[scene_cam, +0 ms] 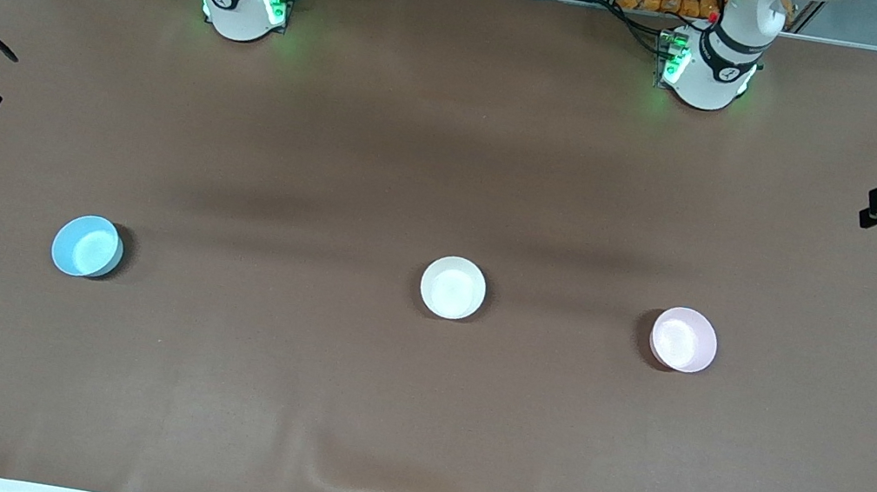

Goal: Stack pink and blue bowls on white bowl

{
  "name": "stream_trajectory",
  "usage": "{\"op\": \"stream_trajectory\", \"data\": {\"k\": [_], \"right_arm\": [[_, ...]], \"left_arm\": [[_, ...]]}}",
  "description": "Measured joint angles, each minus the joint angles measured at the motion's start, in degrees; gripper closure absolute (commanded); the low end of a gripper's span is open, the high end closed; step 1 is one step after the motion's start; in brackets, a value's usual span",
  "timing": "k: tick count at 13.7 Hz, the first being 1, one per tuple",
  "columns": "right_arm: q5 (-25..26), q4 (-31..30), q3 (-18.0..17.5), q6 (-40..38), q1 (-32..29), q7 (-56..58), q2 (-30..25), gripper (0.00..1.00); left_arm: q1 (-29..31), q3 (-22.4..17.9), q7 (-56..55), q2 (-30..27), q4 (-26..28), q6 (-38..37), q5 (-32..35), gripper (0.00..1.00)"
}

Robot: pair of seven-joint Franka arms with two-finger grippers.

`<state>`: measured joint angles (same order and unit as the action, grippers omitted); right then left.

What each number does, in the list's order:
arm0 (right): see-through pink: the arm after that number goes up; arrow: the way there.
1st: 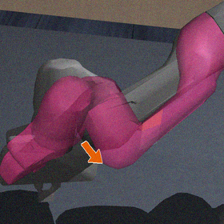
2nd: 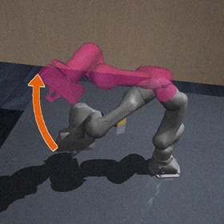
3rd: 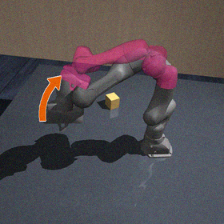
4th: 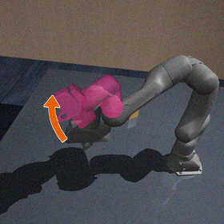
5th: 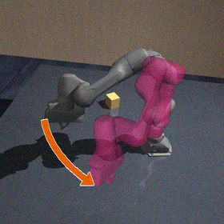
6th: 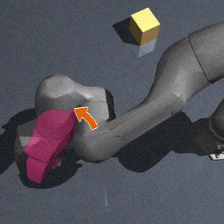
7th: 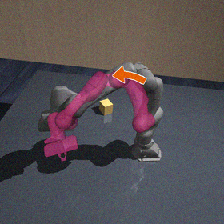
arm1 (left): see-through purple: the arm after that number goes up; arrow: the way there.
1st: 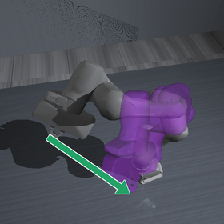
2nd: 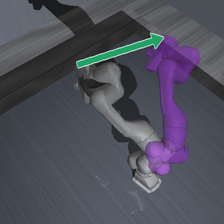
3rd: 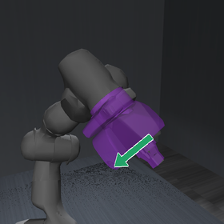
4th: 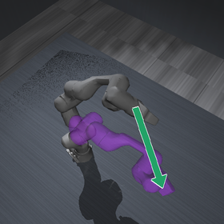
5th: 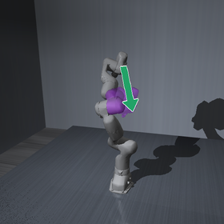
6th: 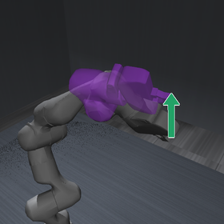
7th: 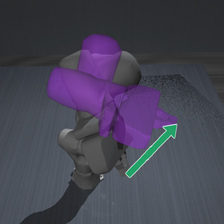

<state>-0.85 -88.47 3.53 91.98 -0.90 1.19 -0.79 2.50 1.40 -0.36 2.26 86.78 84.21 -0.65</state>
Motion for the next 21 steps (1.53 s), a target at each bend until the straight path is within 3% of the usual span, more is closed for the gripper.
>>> {"op": "stream_trajectory", "data": {"k": [10,15,21], "right_arm": [[0.0,0.0,0.0,0.2,0.0,0.0,0.3,0.0],[0.0,0.0,0.0,0.2,0.0,0.0,0.4,0.0],[0.0,0.0,0.0,0.3,0.0,0.0,0.4,0.0]], "left_arm": [[1.2,0.1,3.3,15.4,0.2,11.3,0.3,0.0],[-0.5,0.5,3.4,23.1,1.1,17.8,0.4,0.27],[-0.4,0.6,3.9,26.3,9.7,31.3,0.4,0.39]]}}
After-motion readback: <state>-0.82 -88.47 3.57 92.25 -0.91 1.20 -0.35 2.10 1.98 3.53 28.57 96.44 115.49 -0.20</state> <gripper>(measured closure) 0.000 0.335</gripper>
